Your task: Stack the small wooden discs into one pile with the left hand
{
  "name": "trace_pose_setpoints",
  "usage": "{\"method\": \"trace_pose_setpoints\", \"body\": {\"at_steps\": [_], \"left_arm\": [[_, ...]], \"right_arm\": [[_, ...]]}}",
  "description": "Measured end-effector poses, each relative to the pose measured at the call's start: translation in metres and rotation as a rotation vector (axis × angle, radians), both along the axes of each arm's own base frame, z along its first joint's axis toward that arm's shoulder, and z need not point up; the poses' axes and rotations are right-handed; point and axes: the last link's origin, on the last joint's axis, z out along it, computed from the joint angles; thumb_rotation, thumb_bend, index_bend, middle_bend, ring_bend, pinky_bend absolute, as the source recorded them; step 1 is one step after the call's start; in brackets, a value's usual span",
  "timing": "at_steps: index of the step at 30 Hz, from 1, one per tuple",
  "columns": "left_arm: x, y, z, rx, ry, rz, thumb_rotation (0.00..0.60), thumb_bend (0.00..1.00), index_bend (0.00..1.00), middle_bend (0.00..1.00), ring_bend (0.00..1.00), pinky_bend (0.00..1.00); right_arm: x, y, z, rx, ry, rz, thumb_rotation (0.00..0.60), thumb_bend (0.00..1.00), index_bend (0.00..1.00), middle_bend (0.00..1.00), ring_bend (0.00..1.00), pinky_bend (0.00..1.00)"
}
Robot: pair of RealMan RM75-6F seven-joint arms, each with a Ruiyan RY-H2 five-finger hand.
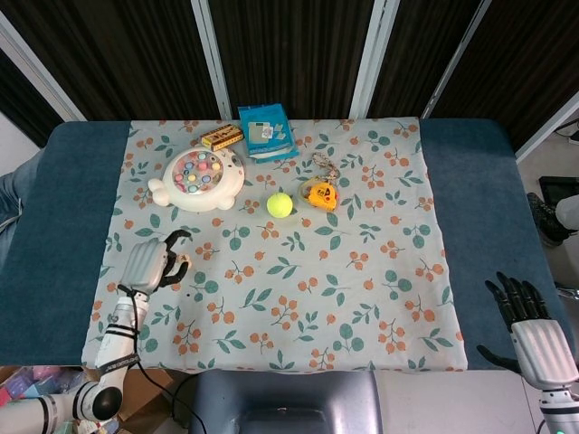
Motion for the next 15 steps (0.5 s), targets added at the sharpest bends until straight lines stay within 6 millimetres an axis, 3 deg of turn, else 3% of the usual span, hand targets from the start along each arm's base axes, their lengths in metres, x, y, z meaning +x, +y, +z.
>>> {"method": "trace_pose_setpoints", "body": {"at_steps": [1,4,11,15], "left_arm": [[-0.001,-0.006,0.004,-0.012,-0.010,-0.018,0.600,0.41,0.04,0.13,0.05,0.11],[-0.015,-0.035,0.021,-0.054,-0.004,-0.075,0.600,0.41,0.03,0.06,0.00,0.01],[-0.073,-0.133,0.054,-0.069,0.063,-0.149,0.600,0.41,0.02,0.02,0.00,0.00],[-0.096,-0.143,0.075,0.024,0.083,-0.165,0.600,0.42,0.02,0.00,0.00,0.00]], "right_arm": [[0.000,0.000,0.000,0.000,0.002,0.000,0.600,0.20,0.00,0.00,0.00,0.05],[0.000,0.001,-0.003,0.007,0.013,0.002,0.600,0.20,0.00,0.00,0.00,0.05],[0.005,0.000,-0.013,0.024,0.030,0.011,0.600,0.20,0.00,0.00,0.00,0.05],[0.005,-0.001,-0.013,0.020,0.031,0.009,0.600,0.20,0.00,0.00,0.00,0.05]]}}
